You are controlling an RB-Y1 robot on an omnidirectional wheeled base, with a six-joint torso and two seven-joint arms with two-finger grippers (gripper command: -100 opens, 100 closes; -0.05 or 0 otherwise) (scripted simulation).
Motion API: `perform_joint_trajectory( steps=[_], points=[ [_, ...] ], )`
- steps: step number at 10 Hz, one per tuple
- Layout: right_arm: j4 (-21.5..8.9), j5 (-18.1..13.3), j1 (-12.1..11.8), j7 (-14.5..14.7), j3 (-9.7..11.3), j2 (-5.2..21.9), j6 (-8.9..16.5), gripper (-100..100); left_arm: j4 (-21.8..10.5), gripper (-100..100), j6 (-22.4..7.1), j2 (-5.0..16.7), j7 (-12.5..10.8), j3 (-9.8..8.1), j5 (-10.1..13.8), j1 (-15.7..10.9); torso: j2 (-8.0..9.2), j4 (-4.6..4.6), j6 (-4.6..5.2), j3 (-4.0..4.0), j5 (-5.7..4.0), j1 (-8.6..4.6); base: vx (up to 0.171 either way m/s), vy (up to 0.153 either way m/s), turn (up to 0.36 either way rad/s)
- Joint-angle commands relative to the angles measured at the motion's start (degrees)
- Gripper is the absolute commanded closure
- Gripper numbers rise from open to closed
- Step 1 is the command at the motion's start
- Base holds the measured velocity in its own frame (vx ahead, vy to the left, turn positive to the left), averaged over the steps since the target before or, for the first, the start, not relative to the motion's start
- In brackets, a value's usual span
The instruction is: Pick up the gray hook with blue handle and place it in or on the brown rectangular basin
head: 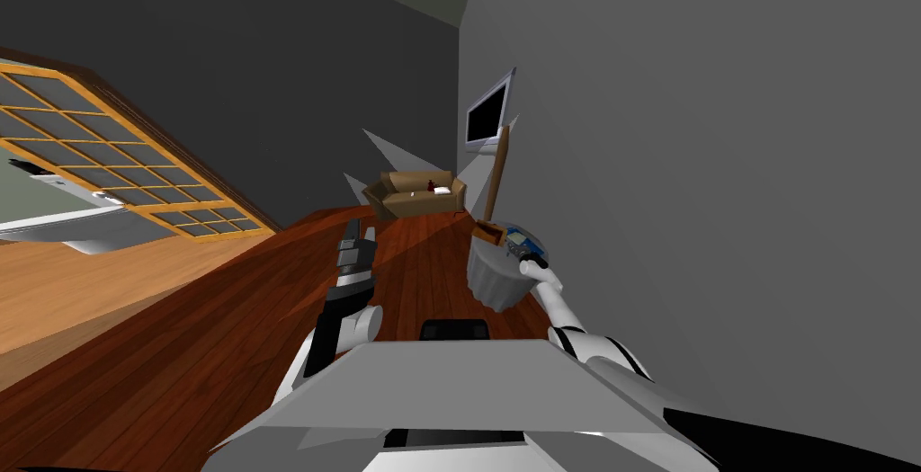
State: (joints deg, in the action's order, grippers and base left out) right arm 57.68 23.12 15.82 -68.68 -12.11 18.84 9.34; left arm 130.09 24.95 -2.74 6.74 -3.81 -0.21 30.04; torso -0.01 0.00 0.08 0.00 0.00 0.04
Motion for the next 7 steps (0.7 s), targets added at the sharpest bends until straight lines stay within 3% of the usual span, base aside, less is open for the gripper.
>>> perform_joint_trajectory(
  steps=[1,2,4,7],
  points=[
    [-1.5,-2.9,-0.1,2.9,-0.1,1.0,-2.4,-100,0.0,0,0.0,0.0,0.0,0.00,0.0,0.0,0.00,0.00,0.00,0.00,0.00,0.00,-0.013,0.017,0.049],
    [-1.5,-3.2,-0.1,3.4,-0.1,1.0,-2.4,-100,0.0,0,0.0,0.0,0.0,0.00,0.0,0.0,0.00,0.00,-0.01,0.00,0.00,0.00,-0.010,0.013,0.038],
    [-2.5,-7.2,-1.1,7.1,-0.4,2.6,-5.3,-100,0.0,0,0.0,0.0,0.0,0.00,0.0,0.0,0.01,0.00,-0.01,0.00,0.01,0.04,-0.017,0.022,0.063],
    [-3.0,-10.7,-1.7,11.2,-0.6,3.4,-6.9,-100,0.0,0,0.0,0.0,0.0,0.00,0.0,0.0,0.00,0.00,-0.02,0.00,0.00,0.02,-0.009,0.012,0.034]
  ],
)
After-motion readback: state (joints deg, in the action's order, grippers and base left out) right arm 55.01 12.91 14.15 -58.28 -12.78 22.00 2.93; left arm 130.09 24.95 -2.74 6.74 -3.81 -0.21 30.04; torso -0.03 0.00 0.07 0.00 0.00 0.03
